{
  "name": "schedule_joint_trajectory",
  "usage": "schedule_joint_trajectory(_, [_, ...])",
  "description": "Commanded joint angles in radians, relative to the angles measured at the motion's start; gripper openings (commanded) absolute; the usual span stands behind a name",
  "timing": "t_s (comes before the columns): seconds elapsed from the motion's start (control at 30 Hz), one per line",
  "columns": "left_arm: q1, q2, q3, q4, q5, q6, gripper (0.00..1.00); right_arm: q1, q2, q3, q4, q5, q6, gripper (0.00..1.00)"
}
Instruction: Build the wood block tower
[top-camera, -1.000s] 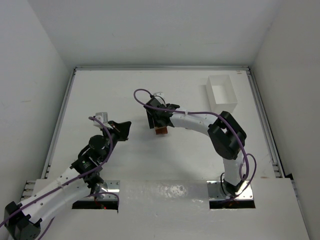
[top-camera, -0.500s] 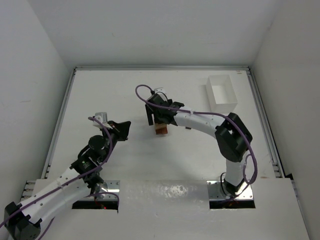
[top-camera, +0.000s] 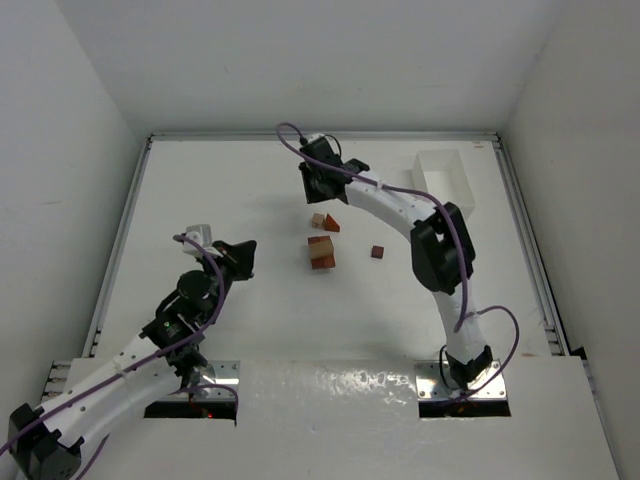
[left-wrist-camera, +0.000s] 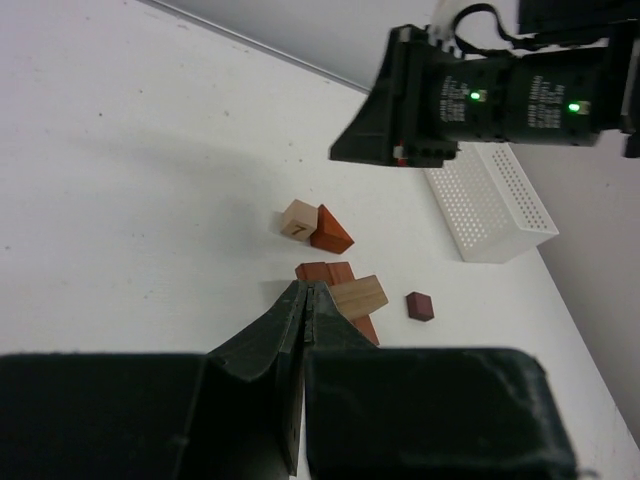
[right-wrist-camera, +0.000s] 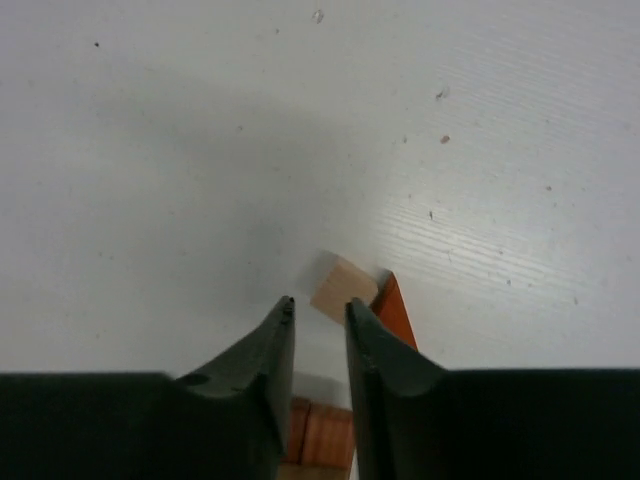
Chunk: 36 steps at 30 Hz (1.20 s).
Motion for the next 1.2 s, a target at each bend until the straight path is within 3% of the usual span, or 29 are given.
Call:
schedule_joint_trajectory(0.0, [-0.012,0.003,0.002,0.027,-0.040,0.021,0.00,0.001,0.105,0.137,-0.084,-0.055,-0.067,0.29])
schedule_joint_trajectory(0.03, [-0.012,0.004,0.002,0.025,-0.044,0.022,0.00,-0.005,0.133,0.201,-0.115,-0.063,-0.076,0.43])
schedule_joint_trajectory(0.13, [-0.012,0.020,0.002,0.027,-0.055,0.025,0.00,-0.020,0.224,0.292,-0.164,-0.072,-0.091,0.59])
schedule_joint_trajectory(0.23, [-0.012,0.032,0.008,0.022,-0.060,0.027,0.00,-0.025,0.256,0.294,-0.170,-0.055,-0.102,0.67])
schedule_joint_trajectory(0.67, [-0.012,0.041,0.008,0.027,-0.064,0.030,0.00,-0.042,0.331,0.278,-0.170,-0.090,-0.081,0.65])
schedule_joint_trajectory(0.97, [-0.012,0.050,0.008,0.030,-0.064,0.032,0.00,-0.048,0.353,0.304,-0.173,-0.116,-0.079,0.51])
schedule_joint_trajectory(1.17, [-0.012,0.055,0.008,0.032,-0.067,0.033,0.00,-0.051,0.239,0.160,-0.038,-0.095,-0.064,0.33])
